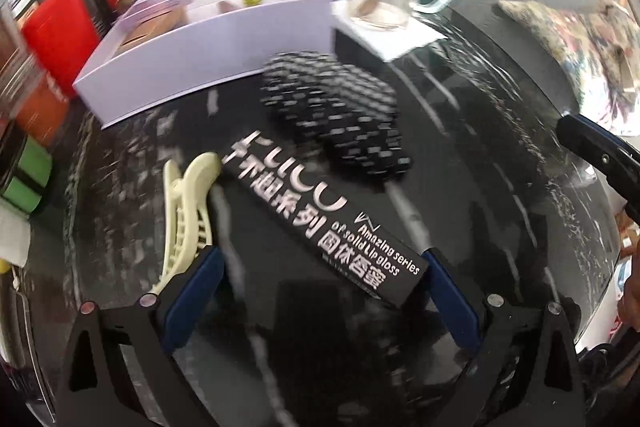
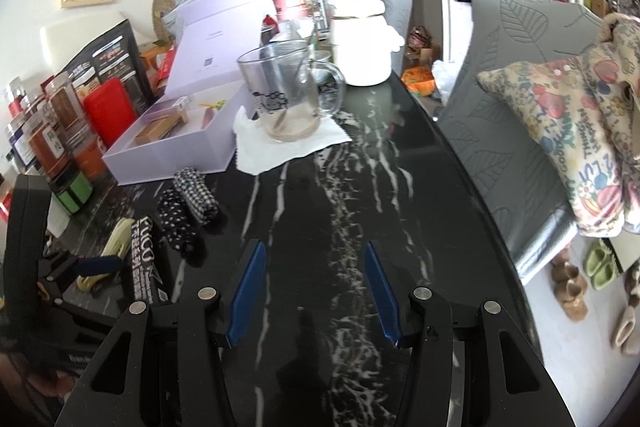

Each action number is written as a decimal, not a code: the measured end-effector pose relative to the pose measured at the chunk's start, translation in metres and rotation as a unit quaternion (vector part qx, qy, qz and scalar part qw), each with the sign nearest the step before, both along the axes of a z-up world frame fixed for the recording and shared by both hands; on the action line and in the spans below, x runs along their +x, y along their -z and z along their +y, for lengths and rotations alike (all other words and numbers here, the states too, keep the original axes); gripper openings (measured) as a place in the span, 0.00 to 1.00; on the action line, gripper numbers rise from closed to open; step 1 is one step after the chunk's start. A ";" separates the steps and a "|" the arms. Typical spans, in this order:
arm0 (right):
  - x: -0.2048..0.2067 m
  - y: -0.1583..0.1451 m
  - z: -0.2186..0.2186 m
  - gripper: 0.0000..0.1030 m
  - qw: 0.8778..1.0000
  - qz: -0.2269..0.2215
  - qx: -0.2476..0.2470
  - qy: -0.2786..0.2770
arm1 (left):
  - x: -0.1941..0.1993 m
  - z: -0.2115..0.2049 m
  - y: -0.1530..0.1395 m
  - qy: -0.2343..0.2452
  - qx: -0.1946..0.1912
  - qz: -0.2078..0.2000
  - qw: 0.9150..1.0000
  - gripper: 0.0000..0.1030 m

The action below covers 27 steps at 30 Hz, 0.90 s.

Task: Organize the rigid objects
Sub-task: 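Move the left tool to the black PUCO box and the right tool to the polka-dot scrunchie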

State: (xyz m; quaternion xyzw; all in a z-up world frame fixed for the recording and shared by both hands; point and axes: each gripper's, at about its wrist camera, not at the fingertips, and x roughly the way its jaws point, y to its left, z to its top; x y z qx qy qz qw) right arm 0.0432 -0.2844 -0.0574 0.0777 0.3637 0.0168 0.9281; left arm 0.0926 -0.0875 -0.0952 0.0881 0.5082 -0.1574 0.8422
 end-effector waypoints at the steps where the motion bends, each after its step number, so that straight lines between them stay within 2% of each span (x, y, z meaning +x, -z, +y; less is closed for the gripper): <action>1: 0.001 0.000 0.002 0.50 1.000 -0.001 0.000 -0.004 | 0.000 0.006 0.000 -0.006 0.001 -0.001 1.000 0.98; 6: 0.006 0.000 0.015 0.50 1.000 -0.002 0.005 -0.021 | 0.003 0.028 -0.006 -0.026 -0.029 -0.008 0.999 0.98; 11: 0.014 0.002 0.030 0.50 0.999 0.002 0.001 -0.041 | 0.005 0.026 -0.009 -0.011 -0.046 -0.010 0.999 0.97; 16: 0.020 0.005 0.042 0.50 0.998 0.011 0.004 -0.059 | 0.006 0.023 -0.019 0.004 -0.062 -0.032 0.998 0.97; 18: 0.021 0.007 0.046 0.50 0.998 0.014 0.003 -0.062 | 0.008 0.020 -0.021 0.007 -0.067 -0.034 0.997 0.91; 19: 0.022 0.007 0.048 0.50 0.998 0.015 0.002 -0.063 | 0.008 0.020 -0.021 0.008 -0.069 -0.033 0.997 0.84; 23: 0.025 0.008 0.052 0.50 0.998 0.021 0.002 -0.064 | 0.007 0.020 -0.022 0.014 -0.081 -0.025 0.996 0.82; 25: 0.026 0.008 0.053 0.50 0.998 0.021 0.002 -0.064 | 0.007 0.019 -0.019 0.011 -0.076 -0.020 0.997 0.82; 27: 0.027 0.008 0.054 0.50 0.998 0.022 0.002 -0.065 | 0.008 0.017 -0.015 0.007 -0.064 -0.011 0.998 0.74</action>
